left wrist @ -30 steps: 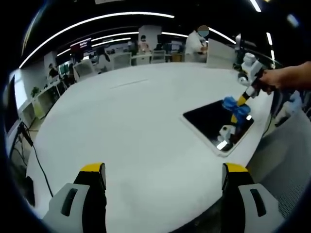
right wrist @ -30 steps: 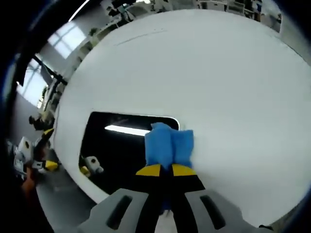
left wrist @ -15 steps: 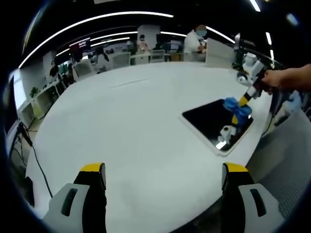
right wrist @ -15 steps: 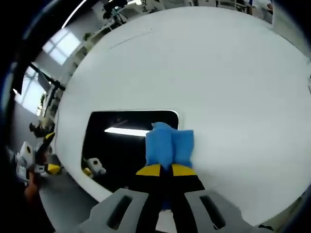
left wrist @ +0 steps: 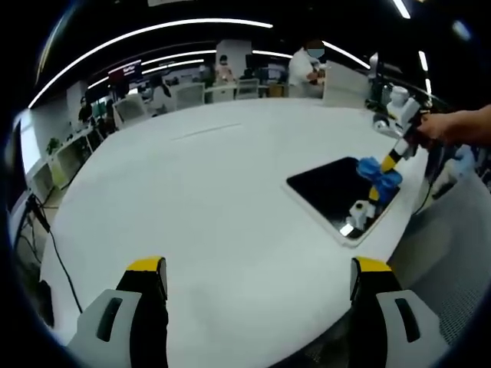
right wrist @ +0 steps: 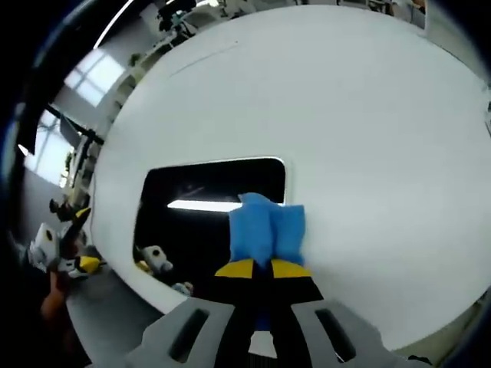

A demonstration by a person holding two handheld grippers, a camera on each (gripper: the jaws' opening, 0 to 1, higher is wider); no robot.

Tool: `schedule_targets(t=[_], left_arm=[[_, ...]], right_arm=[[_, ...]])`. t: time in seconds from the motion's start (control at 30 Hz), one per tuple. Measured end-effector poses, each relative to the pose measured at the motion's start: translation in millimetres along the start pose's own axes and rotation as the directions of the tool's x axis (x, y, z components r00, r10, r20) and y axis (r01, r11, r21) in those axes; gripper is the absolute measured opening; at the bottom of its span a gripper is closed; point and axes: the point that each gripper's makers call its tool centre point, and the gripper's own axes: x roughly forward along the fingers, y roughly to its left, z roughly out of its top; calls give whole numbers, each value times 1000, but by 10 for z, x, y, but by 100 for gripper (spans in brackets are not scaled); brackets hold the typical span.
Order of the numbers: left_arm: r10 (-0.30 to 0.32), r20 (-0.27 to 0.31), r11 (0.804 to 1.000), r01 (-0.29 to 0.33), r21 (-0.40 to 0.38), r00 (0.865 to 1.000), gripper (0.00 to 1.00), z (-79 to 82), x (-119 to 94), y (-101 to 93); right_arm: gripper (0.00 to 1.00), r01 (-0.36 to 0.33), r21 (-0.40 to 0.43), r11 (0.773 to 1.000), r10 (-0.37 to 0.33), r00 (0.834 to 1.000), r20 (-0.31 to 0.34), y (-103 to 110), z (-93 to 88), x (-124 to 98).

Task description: Wipe the mirror surface with the cleaning cloth until all visible marks leave the cleaned area.

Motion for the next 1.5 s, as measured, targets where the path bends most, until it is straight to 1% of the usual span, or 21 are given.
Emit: schedule_targets(t=[0.17,0.23,0.37,0.47,0.73,0.87,1.1,1.33,1.5], left_arm=[[0,-3,1000,0,3,1000,99,-2,1,-2],[-1,-3,1000,1,-1,1000,99,0,2,-10],[3,0,1000,-3,-6,1000,99,0,-3,2],[4,-1,1000,-4,-7,1000,99,-3,-5,4],[4,-4,1000,-4,-9,1000,99,-14,-5,9],[6,-7,1000,-6,-8,1000,99,-19,-8,8],[-2,-5,1000,2,-10,1000,100,-11,-1,-8],[-3,1,1000,3,-11,1000,100,0,-2,-12],[-12,1,1000,12,-13,1000,100,-3,7,-29]], right_arm=[[0,-13,18,1000,13,1000,-5,39,-110,-40],[0,-13,13,1000,13,1000,3,45,-121,-35],[0,-16,2,1000,16,1000,-12,67,-186,-57],[0,-25,16,1000,25,1000,-16,69,-236,-60],[0,-21,17,1000,22,1000,-12,76,-254,-47],[0,-25,11,1000,26,999,-25,81,-278,-36],[0,-28,20,999,28,1000,-14,93,-292,-56],[0,-25,48,999,25,1000,-9,104,-287,-44],[0,-30,37,999,30,1000,-5,157,-304,-43]])
